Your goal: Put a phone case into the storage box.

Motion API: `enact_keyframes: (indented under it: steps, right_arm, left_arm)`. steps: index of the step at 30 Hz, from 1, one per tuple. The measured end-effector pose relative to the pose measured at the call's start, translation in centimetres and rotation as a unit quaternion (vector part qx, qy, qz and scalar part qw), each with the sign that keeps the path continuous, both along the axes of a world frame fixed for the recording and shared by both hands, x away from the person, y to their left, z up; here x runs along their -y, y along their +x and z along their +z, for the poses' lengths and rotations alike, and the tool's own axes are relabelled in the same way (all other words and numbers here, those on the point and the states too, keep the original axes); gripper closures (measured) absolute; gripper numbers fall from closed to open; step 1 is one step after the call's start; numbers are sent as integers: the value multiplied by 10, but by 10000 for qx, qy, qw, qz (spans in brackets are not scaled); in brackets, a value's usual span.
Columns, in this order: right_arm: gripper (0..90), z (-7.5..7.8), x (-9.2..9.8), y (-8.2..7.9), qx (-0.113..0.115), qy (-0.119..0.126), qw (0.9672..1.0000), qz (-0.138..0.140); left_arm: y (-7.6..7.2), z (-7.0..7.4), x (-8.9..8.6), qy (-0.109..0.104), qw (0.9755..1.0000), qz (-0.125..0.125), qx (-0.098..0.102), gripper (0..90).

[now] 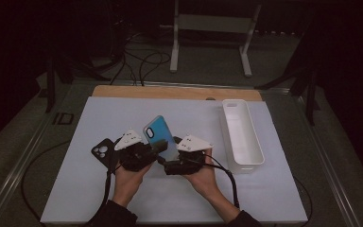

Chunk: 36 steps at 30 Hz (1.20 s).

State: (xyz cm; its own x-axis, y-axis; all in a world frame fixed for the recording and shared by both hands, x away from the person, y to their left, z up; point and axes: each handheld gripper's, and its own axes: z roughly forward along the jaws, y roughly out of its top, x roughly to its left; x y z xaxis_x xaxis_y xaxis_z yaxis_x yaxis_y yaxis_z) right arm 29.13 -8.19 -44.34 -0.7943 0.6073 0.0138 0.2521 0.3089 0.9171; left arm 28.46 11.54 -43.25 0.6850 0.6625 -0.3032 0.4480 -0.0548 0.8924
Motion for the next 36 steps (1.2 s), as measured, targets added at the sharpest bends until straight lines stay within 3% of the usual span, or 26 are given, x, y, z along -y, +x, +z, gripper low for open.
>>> enact_keyframes:
  steps: [4,10,16,20,27,36]
  right_arm:
    - [168,-2,-6,-3,90,-168,9997,-123]
    - [166,-2,-9,-4,101,-121,9996,-233]
    - [102,-4,-9,-1,-108,-347,9992,-148]
    - [93,-5,-5,0,-218,-426,9989,-24]
    - [93,1,5,-1,-166,-597,9980,107]
    - [93,13,19,0,-106,-562,9984,35]
  left_arm:
    - [1,-1,1,48,10000,-28,-50,843]
    - [0,0,1,94,10000,-28,-14,859]
    - [1,-2,3,164,9999,11,-41,862]
    - [1,-2,2,208,9998,50,-33,862]
    - [-1,-3,-1,222,9997,131,8,862]
    - [-2,-6,-4,248,9995,175,31,861]
